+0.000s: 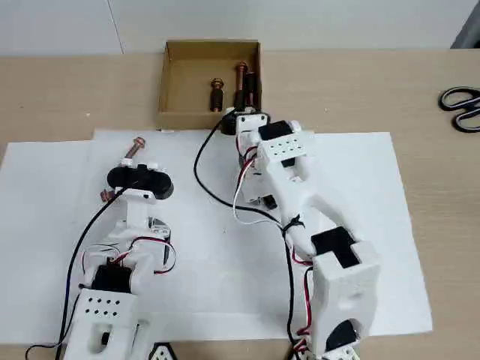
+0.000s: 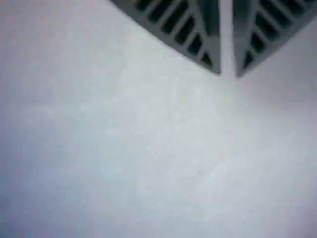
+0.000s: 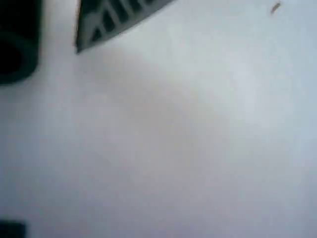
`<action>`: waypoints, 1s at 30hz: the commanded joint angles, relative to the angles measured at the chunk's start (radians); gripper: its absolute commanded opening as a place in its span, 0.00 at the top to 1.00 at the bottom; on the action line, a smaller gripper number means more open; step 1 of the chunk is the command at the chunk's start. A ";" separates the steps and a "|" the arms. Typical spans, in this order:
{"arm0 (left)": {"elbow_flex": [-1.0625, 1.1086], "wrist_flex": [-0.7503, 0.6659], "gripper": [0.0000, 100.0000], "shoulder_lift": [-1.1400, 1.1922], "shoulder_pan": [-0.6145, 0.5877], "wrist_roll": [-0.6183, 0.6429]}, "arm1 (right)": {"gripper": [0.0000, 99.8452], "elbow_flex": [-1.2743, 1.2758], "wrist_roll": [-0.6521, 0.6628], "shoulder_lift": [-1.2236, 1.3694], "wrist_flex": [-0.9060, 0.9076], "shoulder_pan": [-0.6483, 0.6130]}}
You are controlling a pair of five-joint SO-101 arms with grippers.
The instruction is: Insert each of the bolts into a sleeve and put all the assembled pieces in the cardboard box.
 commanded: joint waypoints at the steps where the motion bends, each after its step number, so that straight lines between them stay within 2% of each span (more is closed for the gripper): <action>1: -0.005 -0.023 0.99 -0.009 -0.006 -0.006 | 0.81 0.003 -0.015 -0.050 -0.002 0.028; 5: -0.005 -0.023 0.99 -0.009 -0.006 -0.006 | 0.87 0.005 0.006 -0.050 0.004 0.027; 12: -0.005 -0.023 0.99 -0.009 -0.006 -0.006 | 0.89 0.006 0.011 -0.042 -0.028 0.054; 17: -0.005 -0.023 0.99 -0.009 -0.006 -0.006 | 1.00 0.006 0.011 -0.033 -0.064 0.061; 21: -0.005 -0.023 0.99 -0.009 -0.006 -0.006 | 0.99 -0.002 0.009 -0.036 -0.048 0.061; 27: -0.008 -0.017 0.99 -0.009 -0.006 -0.006 | 0.99 0.000 0.011 -0.243 0.007 0.054; 30: -0.093 0.084 0.99 -0.008 -0.005 -0.006 | 0.99 0.005 0.011 -0.361 0.044 0.059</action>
